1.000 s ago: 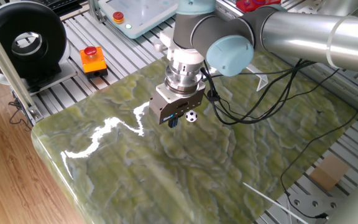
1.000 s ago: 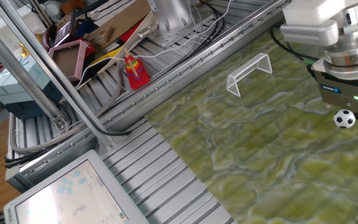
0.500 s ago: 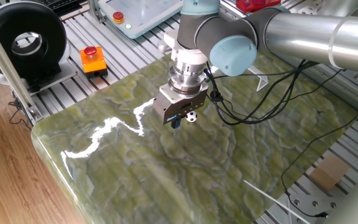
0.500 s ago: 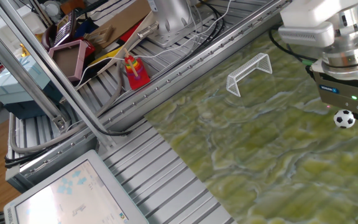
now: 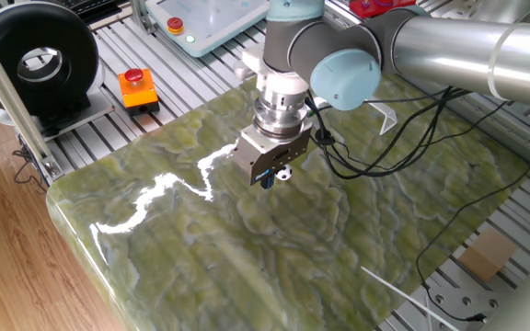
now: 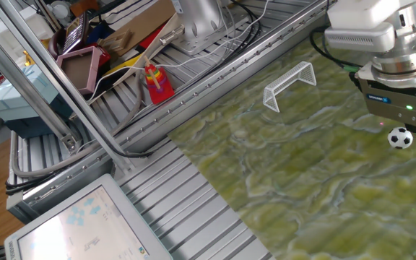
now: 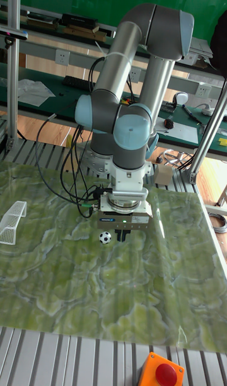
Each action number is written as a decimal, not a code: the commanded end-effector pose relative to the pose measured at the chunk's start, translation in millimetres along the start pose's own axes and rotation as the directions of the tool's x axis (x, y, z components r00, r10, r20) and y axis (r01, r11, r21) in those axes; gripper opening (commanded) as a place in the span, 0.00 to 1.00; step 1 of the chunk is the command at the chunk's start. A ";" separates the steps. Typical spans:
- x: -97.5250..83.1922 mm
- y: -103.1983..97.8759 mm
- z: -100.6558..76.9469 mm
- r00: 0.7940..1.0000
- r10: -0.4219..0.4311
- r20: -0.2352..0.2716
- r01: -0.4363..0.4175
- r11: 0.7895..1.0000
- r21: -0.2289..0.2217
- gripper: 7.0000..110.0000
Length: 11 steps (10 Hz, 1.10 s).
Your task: Push the soccer ball into the goal
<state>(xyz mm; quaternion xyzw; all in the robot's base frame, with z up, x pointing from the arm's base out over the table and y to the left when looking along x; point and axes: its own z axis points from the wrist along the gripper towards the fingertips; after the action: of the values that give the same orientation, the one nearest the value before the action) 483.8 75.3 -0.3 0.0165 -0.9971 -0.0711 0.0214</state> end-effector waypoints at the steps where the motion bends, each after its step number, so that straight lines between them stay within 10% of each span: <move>1: 1.0 16.1 -1.7 1.000 0.000 0.000 0.000 0.999 -0.052 0.00; 6: -3.7 21.4 -2.2 0.999 0.038 0.012 -0.037 0.996 -0.077 0.00; 7: -11.1 -6.1 -1.1 0.999 0.002 0.042 -0.003 1.000 0.025 0.00; 8: -29.7 -118.0 -36.8 0.986 -0.167 0.030 0.132 0.865 0.484 0.00; 9: -34.2 -167.5 -80.5 0.973 -0.226 -0.046 0.194 0.696 0.691 0.00; 10: -30.2 -166.7 -85.0 0.971 -0.230 -0.064 0.211 0.702 0.680 0.00; 11: -24.3 -133.3 -60.6 0.985 -0.172 -0.014 0.151 0.819 0.553 0.00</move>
<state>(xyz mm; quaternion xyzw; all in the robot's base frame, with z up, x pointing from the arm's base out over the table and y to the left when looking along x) 494.2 34.5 -1.1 0.0492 -0.9987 0.0150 0.0042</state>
